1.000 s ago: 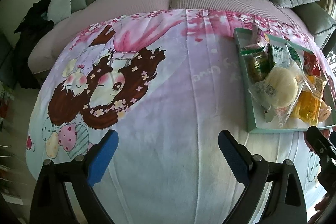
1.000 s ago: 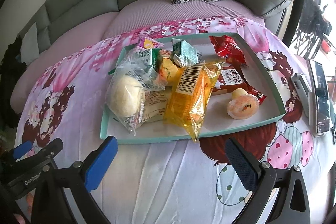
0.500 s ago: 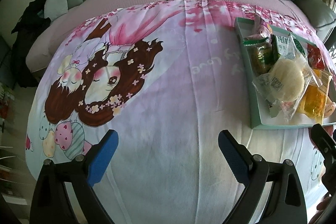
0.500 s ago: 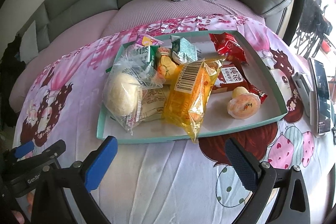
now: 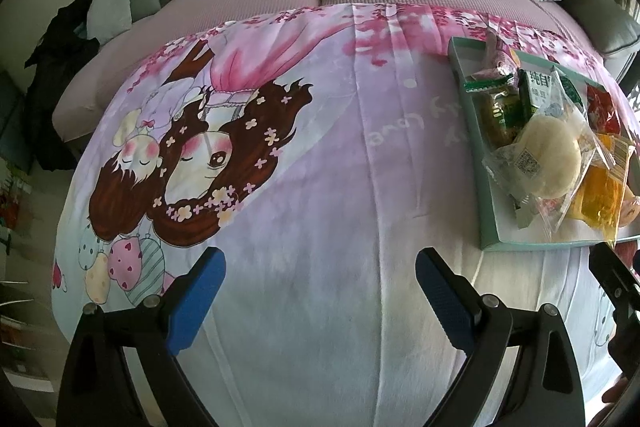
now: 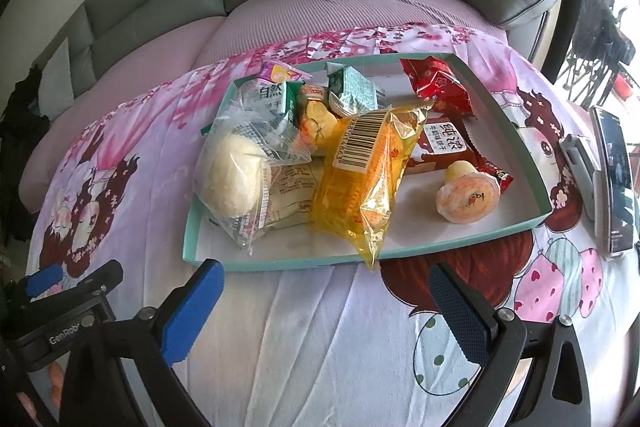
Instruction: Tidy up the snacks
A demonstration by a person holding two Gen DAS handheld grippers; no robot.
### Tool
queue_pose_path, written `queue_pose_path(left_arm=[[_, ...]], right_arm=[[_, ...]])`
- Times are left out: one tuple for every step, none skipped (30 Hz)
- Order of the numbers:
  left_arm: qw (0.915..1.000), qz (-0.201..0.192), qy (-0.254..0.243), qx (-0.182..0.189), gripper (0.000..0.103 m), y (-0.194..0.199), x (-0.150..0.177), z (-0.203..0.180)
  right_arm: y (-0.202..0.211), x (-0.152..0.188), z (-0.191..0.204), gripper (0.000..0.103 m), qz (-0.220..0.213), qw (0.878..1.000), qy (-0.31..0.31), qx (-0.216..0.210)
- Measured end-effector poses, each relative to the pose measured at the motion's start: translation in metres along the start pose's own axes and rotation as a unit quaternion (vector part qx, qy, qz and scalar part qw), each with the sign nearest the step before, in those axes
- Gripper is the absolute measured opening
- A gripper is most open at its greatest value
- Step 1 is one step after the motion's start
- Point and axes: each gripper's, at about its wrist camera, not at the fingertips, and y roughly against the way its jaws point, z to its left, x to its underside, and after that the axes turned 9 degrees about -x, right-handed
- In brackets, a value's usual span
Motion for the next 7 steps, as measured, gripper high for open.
queue_pose_path(left_arm=[[1.0000,-0.001,0.000,0.001,0.096,0.0002,-0.0001,0.0001],[1.0000,-0.002,0.001,0.001,0.096,0.0005,-0.0001,0.0002],[1.0000,-0.003,0.001,0.000,0.096,0.0008,0.0000,0.0000],[1.0000,-0.004,0.002,-0.004,0.096,0.0020,0.0003,-0.0001],[0.9999,-0.013,0.003,-0.011,0.096,0.0051,0.0010,0.0001],[0.9997,-0.020,0.002,-0.014,0.096,0.0073,0.0008,0.0008],[0.9996,-0.026,0.001,-0.013,0.096,0.0094,0.0005,0.0011]], right_arm=[[-0.0001,-0.0001,-0.0003,0.103,0.000,1.000,0.000,0.000],[0.0000,-0.0002,-0.0006,0.103,0.000,1.000,-0.001,0.000],[0.0002,-0.0001,-0.0011,0.103,0.000,1.000,-0.001,0.000],[0.0002,-0.0001,-0.0012,0.103,0.000,1.000,-0.001,0.000],[0.0002,-0.0001,-0.0012,0.103,0.000,1.000,-0.001,0.000],[0.0002,-0.0002,-0.0013,0.103,0.000,1.000,-0.001,0.000],[0.0004,-0.0002,-0.0019,0.103,-0.001,1.000,-0.001,0.000]])
